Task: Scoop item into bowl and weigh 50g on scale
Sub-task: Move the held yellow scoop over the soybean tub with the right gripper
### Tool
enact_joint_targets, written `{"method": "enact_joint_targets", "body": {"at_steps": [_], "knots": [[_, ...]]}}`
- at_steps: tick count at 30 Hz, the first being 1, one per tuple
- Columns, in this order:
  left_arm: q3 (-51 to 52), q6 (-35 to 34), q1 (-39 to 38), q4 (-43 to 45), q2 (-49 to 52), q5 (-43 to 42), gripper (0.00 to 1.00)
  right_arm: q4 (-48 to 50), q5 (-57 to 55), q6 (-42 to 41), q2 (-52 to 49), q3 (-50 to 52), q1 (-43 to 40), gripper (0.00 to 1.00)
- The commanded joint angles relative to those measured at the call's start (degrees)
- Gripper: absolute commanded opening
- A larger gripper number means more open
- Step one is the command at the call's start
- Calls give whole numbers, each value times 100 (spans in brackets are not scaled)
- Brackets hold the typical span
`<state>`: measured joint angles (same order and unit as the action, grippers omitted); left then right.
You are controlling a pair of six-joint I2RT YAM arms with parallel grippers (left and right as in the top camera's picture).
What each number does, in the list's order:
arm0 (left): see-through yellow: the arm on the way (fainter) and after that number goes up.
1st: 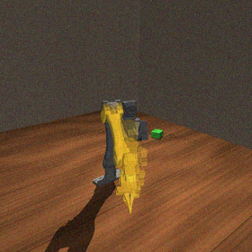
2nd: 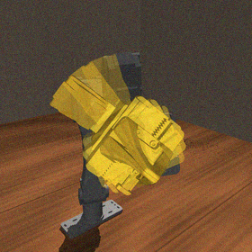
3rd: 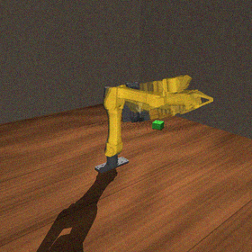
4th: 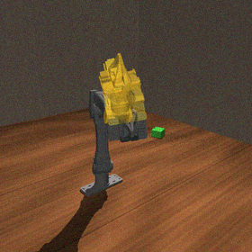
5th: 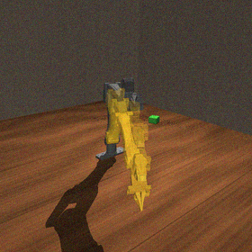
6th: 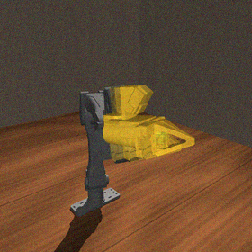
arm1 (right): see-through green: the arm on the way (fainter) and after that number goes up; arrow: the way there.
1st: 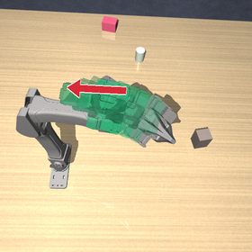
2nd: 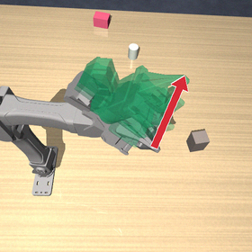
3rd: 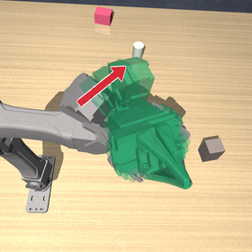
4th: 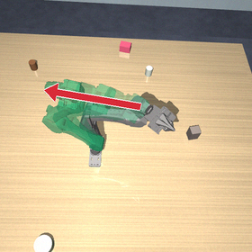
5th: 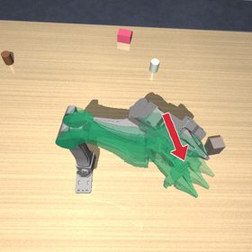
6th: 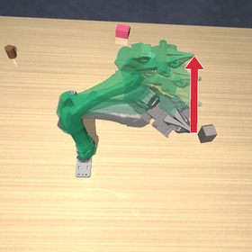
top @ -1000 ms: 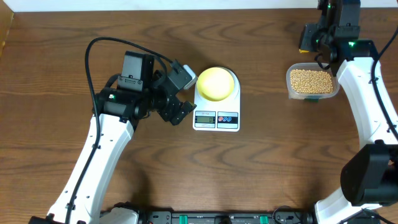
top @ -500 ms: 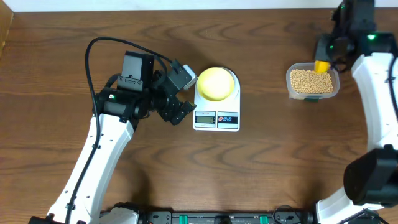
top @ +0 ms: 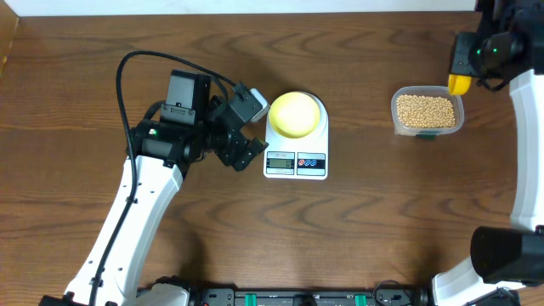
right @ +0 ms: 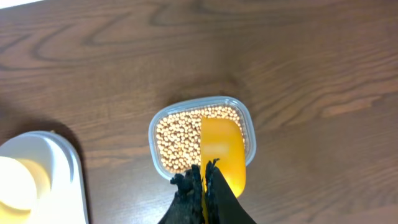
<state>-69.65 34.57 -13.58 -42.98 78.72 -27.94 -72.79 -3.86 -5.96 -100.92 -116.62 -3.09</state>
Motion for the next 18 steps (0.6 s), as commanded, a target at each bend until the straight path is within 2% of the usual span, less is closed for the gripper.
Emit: {"method": "enact_joint_targets", "body": {"at_steps": [1,18], "knots": [[98,57,28,17,-39,35,88,-146,-33,201,162,-540,2,1],[98,59,28,17,-39,35,88,-671,-26,282,-459,-651,-105,1]]}}
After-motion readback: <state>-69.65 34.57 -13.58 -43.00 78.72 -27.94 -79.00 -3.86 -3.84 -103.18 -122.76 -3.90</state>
